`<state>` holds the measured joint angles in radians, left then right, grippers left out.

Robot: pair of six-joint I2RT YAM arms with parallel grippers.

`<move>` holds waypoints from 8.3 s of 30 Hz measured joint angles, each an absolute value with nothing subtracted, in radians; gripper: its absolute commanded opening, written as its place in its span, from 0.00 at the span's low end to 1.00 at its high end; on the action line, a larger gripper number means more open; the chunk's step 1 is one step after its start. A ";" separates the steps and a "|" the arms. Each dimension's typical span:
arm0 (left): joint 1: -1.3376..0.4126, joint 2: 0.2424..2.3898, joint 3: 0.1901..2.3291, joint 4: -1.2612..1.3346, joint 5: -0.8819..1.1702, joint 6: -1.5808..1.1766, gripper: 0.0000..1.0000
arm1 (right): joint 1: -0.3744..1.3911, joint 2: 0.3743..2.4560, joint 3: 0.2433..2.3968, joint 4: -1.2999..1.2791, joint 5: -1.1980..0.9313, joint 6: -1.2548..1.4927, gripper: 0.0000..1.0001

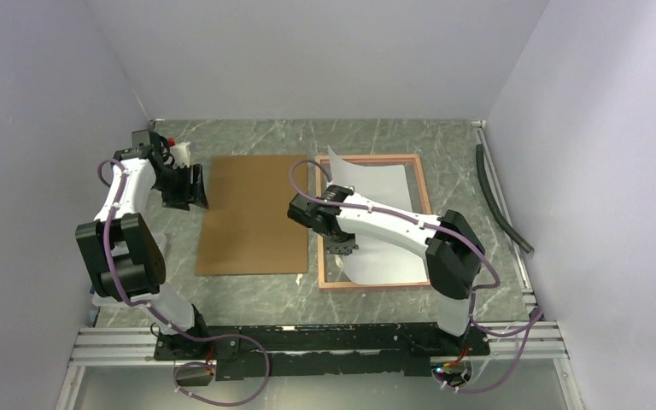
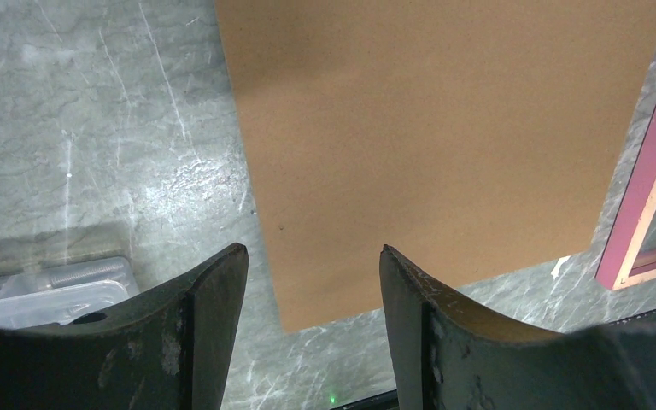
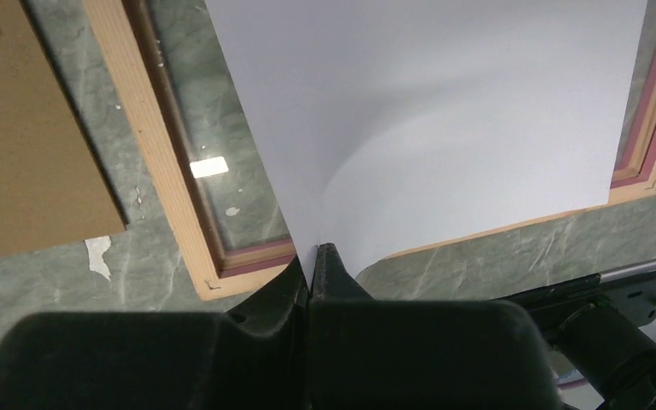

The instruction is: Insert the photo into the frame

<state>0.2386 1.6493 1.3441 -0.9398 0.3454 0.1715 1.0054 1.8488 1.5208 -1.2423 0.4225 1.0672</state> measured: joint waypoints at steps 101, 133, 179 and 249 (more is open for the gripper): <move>0.260 1.940 1.330 -0.748 0.081 0.241 0.30 | 0.831 2.261 1.822 -0.667 0.067 0.869 1.00; 0.221 2.037 1.435 -0.815 0.120 0.218 0.03 | 0.704 2.136 1.531 -0.236 -0.408 1.089 0.92; 0.121 1.980 1.376 -0.912 0.408 0.207 0.54 | 0.736 1.769 1.409 -0.367 -0.445 0.975 0.00; -0.023 0.672 0.965 -0.691 0.804 1.225 0.03 | 0.756 1.499 1.644 -0.540 -0.497 0.224 1.00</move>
